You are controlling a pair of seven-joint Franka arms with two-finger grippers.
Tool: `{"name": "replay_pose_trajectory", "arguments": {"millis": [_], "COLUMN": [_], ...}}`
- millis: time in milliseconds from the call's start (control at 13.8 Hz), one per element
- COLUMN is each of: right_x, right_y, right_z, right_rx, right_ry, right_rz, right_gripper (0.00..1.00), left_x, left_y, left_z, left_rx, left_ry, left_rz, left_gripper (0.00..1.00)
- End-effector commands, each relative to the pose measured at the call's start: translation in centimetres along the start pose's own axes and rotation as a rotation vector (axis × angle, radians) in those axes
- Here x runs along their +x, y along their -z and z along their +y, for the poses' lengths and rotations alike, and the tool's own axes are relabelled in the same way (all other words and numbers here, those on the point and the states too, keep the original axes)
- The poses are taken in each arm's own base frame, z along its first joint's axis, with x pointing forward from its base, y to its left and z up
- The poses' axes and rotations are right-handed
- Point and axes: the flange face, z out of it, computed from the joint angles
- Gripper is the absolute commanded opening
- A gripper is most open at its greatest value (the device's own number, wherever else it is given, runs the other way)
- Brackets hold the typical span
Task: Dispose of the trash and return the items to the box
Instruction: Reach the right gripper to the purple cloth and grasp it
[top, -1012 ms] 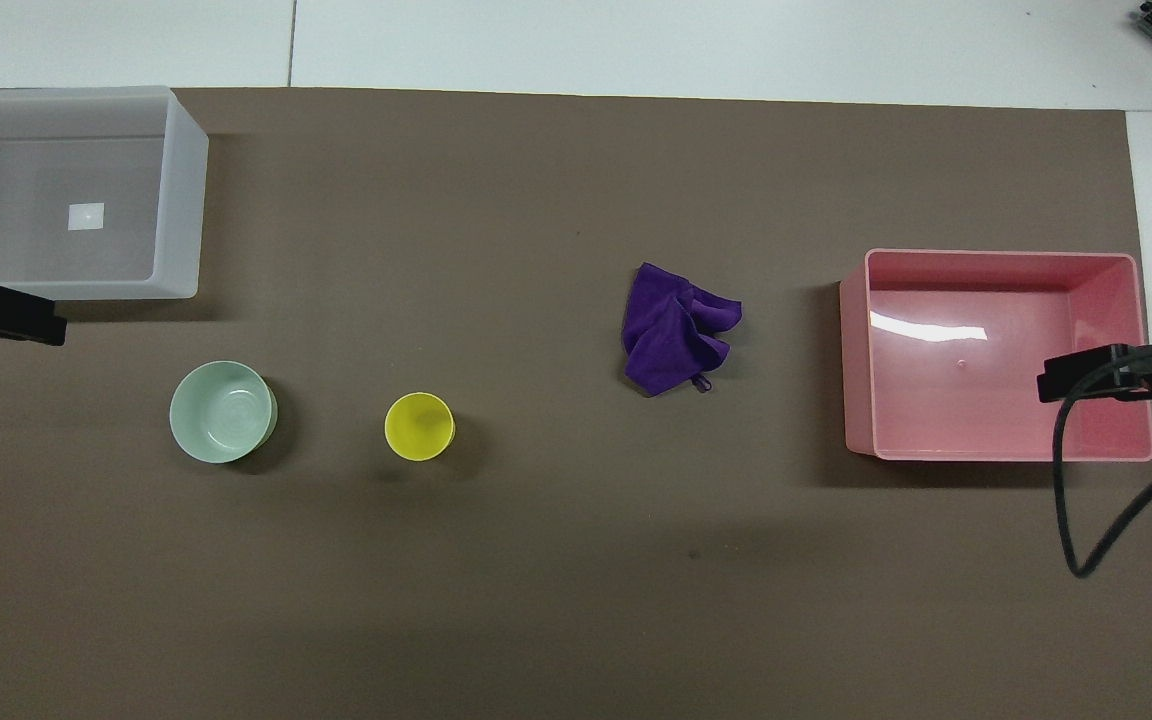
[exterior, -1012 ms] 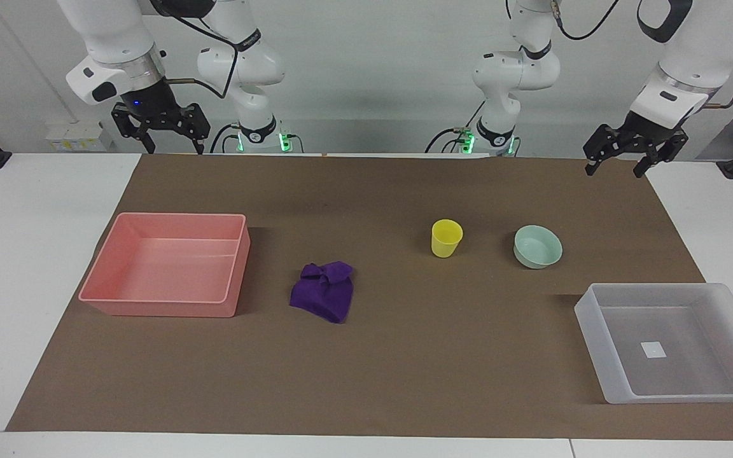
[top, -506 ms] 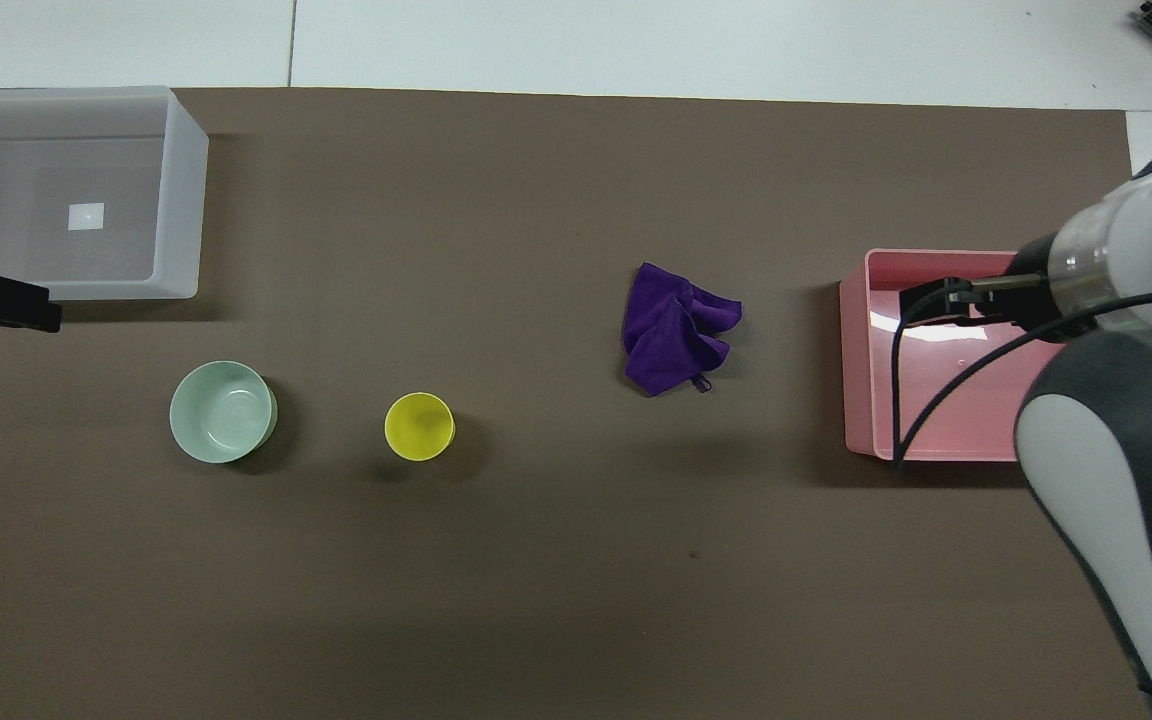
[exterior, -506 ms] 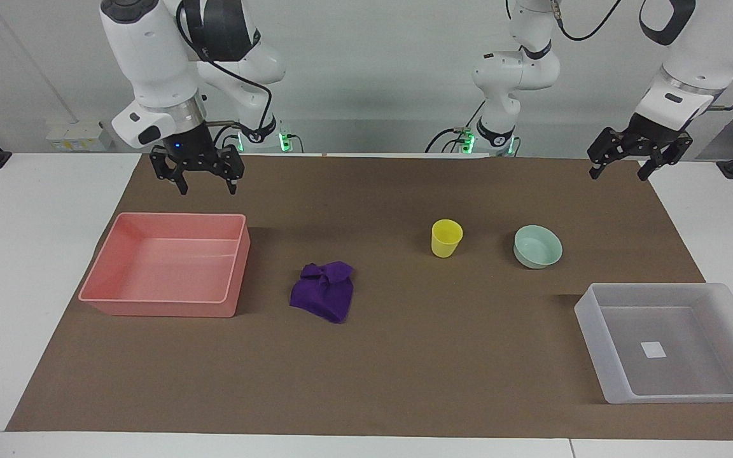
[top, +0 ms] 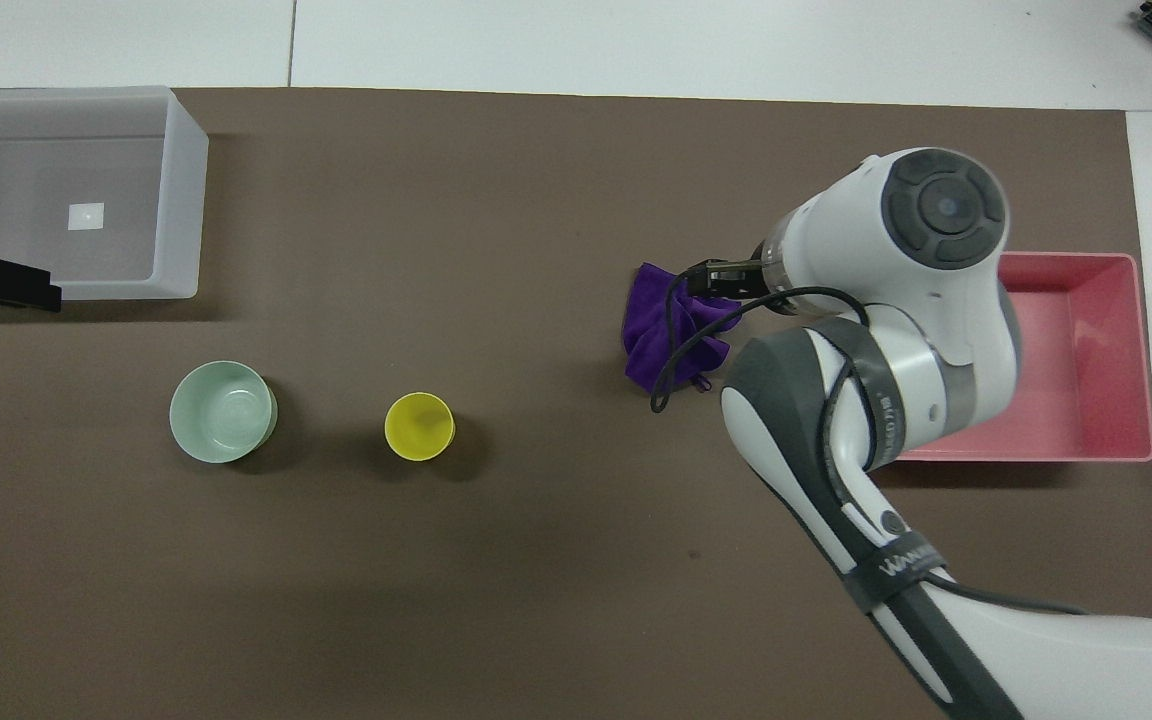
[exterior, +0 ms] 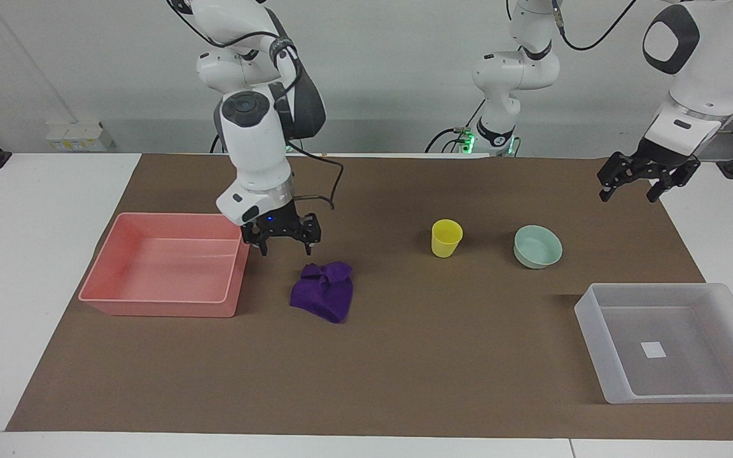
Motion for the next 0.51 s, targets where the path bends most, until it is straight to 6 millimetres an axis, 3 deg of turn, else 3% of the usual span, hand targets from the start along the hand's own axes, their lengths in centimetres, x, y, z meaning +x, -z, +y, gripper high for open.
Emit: {"name": "replay_pose_trajectory", "arguments": {"millis": [0,145,289,434], "right_x": [0.6,-0.1,-1.4,-2.7], "right_y": [-5.0,-7.7,-10.0,-11.0], "right_z": [-2.4,-4.8,-3.7,-2.9], "right_rx": [0.029,0.038,0.018,-0.001], "right_ry": [-0.04,-0.023,0.002,0.013], "right_rz": [0.035,0.037,0.016,-0.01], "right_gripper": [1.0,1.0,1.0,1.0], "left_x": [0.4,1.2,1.6,1.2], "left_y": [-1.5,-3.1,-5.2,-8.3], "left_z": [-1.1,-1.3,-2.3,-2.5], "left_rx": [-0.013,-0.015,-0.015,-0.013], "left_ry": [-0.009,-0.01,-0.025,-0.03], "left_rz": [0.015,0.002,-0.01,-0.004], "left_gripper": [1.0,1.0,1.0,1.0]}}
